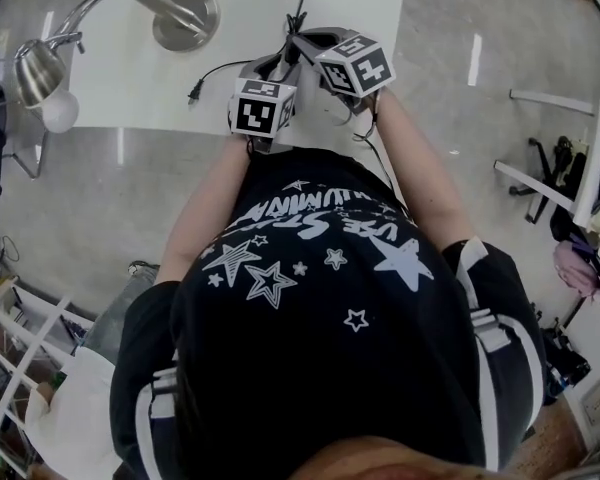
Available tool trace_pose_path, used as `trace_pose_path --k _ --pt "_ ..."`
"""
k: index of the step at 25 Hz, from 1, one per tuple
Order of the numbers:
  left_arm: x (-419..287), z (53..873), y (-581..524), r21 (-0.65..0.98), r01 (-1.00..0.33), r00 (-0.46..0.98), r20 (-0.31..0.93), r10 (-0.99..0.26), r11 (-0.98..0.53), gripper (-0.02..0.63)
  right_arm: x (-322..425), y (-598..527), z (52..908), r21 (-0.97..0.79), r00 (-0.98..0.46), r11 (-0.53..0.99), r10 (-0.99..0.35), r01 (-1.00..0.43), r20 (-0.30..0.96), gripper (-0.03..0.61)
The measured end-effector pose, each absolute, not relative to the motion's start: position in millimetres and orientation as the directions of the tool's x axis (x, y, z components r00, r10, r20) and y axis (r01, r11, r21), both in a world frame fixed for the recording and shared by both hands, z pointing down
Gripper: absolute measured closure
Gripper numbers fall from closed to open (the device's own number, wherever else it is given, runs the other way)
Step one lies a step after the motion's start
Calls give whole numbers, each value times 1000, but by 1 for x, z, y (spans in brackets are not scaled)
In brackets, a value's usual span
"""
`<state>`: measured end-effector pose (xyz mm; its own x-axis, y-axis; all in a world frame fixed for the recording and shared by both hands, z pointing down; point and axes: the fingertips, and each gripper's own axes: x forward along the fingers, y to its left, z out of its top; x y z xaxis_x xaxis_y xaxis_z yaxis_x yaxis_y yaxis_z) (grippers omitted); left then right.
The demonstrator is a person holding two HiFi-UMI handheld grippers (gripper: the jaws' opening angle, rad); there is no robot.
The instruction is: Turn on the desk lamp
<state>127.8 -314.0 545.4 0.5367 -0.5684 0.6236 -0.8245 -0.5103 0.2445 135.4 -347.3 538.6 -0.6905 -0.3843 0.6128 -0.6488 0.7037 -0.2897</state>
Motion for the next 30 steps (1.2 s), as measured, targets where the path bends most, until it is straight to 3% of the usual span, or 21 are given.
trace_pose_path --k 9,18,30 --pt "99 533 -297 261 -778 595 599 -536 -572 474 143 -336 518 -292 -628 589 -516 -754 582 573" --pt "40 502 -279 277 -742 648 531 -546 -611 474 96 -306 503 -287 -589 531 -585 -798 557 572" --pt "-18 488 -235 341 -594 783 451 -428 -728 476 59 -230 499 -311 -442 318 -712 -896 545 574"
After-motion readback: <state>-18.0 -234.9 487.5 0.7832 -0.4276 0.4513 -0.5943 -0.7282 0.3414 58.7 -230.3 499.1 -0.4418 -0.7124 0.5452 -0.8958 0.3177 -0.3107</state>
